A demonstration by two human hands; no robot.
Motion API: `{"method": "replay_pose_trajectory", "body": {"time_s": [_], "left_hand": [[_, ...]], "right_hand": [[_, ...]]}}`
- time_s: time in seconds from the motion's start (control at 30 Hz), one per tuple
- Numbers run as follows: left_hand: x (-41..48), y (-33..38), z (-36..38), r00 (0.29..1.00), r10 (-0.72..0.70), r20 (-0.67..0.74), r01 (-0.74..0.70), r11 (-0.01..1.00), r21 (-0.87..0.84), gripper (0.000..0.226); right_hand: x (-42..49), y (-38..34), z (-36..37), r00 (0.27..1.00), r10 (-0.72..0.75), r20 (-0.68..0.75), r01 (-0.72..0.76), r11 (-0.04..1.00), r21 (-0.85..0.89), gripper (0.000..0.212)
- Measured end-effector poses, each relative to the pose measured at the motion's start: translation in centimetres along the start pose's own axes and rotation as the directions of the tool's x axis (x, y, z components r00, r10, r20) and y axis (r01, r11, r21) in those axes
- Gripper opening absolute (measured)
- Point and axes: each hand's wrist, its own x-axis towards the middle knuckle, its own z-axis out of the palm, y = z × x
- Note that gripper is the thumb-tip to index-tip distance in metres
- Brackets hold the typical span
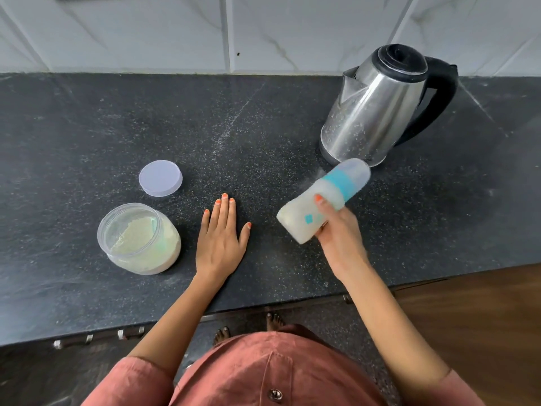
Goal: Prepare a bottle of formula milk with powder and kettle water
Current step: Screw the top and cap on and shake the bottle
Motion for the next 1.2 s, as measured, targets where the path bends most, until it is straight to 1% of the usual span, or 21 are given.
{"method": "replay_pose_trajectory", "body": {"time_s": [0.07, 0.1, 0.13, 0.17, 0.23, 0.3, 0.37, 0.47, 0.5, 0.53, 0.6, 0.67, 0.7, 0.77, 0.87, 0.9, 0.93, 1.0, 1.07, 1.13, 1.2], "left_hand": [[0.1, -0.1, 0.0, 1.000, -0.003, 0.001, 0.003, 1.000, 0.003, 0.075], [0.1, -0.1, 0.1, 1.000, -0.005, 0.003, 0.005, 1.000, 0.003, 0.075], [0.1, -0.1, 0.1, 1.000, -0.005, 0.005, 0.005, 1.000, 0.004, 0.075], [0.1, 0.0, 0.1, 1.000, -0.002, 0.003, 0.001, 1.000, 0.005, 0.075], [0.1, 0.0, 0.1, 1.000, -0.002, 0.001, 0.002, 1.000, 0.004, 0.074], [0.0, 0.0, 0.1, 1.000, -0.004, 0.000, 0.004, 1.000, 0.002, 0.074], [0.0, 0.0, 0.0, 1.000, -0.001, -0.004, 0.001, 1.000, 0.001, 0.074], [0.1, 0.0, 0.0, 1.000, -0.003, 0.005, 0.003, 1.000, 0.004, 0.075], [0.1, 0.0, 0.0, 1.000, -0.003, 0.007, 0.003, 1.000, 0.004, 0.075], [0.1, 0.0, 0.0, 1.000, -0.004, 0.009, 0.004, 1.000, 0.002, 0.075], [0.1, 0.0, 0.0, 1.000, -0.003, 0.004, 0.003, 1.000, -0.003, 0.074], [0.0, 0.0, 0.0, 1.000, -0.001, -0.001, 0.001, 1.000, -0.004, 0.074], [0.0, 0.0, 0.0, 1.000, -0.001, 0.000, 0.001, 1.000, -0.003, 0.074], [0.0, 0.0, -0.1, 1.000, 0.000, -0.002, 0.000, 1.000, 0.000, 0.074], [0.0, 0.0, 0.0, 1.000, -0.002, 0.008, 0.002, 1.000, 0.005, 0.076], [0.0, 0.0, 0.0, 1.000, -0.003, 0.010, 0.003, 1.000, 0.006, 0.076], [0.0, 0.0, 0.0, 1.000, -0.002, 0.007, 0.002, 1.000, 0.006, 0.076], [0.0, 0.0, 0.0, 1.000, -0.001, 0.000, 0.001, 1.000, 0.003, 0.075], [0.0, 0.0, 0.0, 1.000, 0.001, -0.001, -0.001, 1.000, 0.005, 0.076], [0.0, 0.0, -0.1, 1.000, 0.003, -0.002, -0.003, 1.000, 0.001, 0.076], [0.0, 0.0, -0.1, 1.000, -0.001, -0.001, 0.001, 1.000, -0.002, 0.076]], "right_hand": [[-1.2, 0.4, 0.1, 0.987, 0.081, 0.141, -0.041, 0.962, -0.269, 0.019], [-1.6, 0.4, -0.1, 0.977, 0.113, 0.179, -0.042, 0.933, -0.358, 0.020], [-1.6, 0.4, -0.2, 0.976, 0.112, 0.188, -0.034, 0.928, -0.372, 0.021], [-1.3, 0.2, -0.3, 0.982, 0.080, 0.172, -0.022, 0.949, -0.314, 0.022], [-0.4, -0.1, -0.1, 0.998, 0.019, 0.058, -0.016, 0.998, -0.067, 0.020], [0.5, -0.1, 0.0, 0.999, -0.010, -0.038, 0.014, 0.995, 0.102, 0.014], [0.2, 0.2, 0.1, 1.000, 0.005, 0.008, -0.005, 1.000, 0.002, 0.014], [-1.4, 0.9, -0.2, 0.979, 0.114, 0.171, -0.042, 0.924, -0.379, 0.019], [-1.5, 0.8, -0.5, 0.976, 0.128, 0.176, -0.044, 0.908, -0.417, 0.020], [-1.3, 0.6, -0.5, 0.981, 0.110, 0.162, -0.041, 0.925, -0.378, 0.020], [-0.3, -0.1, -0.6, 0.996, 0.044, 0.073, -0.037, 0.995, -0.095, 0.022], [0.9, -0.7, -0.7, 0.997, -0.019, -0.075, 0.030, 0.987, 0.160, 0.020], [1.2, -0.6, -0.8, 0.993, -0.035, -0.112, 0.056, 0.979, 0.196, 0.018], [0.6, -0.1, -0.7, 0.997, -0.011, -0.070, 0.018, 0.995, 0.095, 0.016], [-1.2, 0.9, -0.9, 0.992, 0.081, 0.101, -0.047, 0.951, -0.305, 0.018], [-1.3, 0.8, -1.1, 0.988, 0.088, 0.124, -0.042, 0.941, -0.336, 0.019], [-1.0, 0.6, -1.1, 0.990, 0.073, 0.120, -0.036, 0.958, -0.284, 0.021], [0.0, -0.1, -1.1, 0.999, 0.028, 0.030, -0.028, 1.000, -0.015, 0.026], [1.1, -0.4, -0.8, 0.997, -0.014, -0.073, 0.025, 0.987, 0.161, 0.022], [0.8, 0.0, -0.5, 0.999, -0.017, -0.040, 0.020, 0.996, 0.084, 0.023], [-0.6, 0.7, -0.2, 0.997, 0.035, 0.074, -0.022, 0.983, -0.180, 0.022]]}}
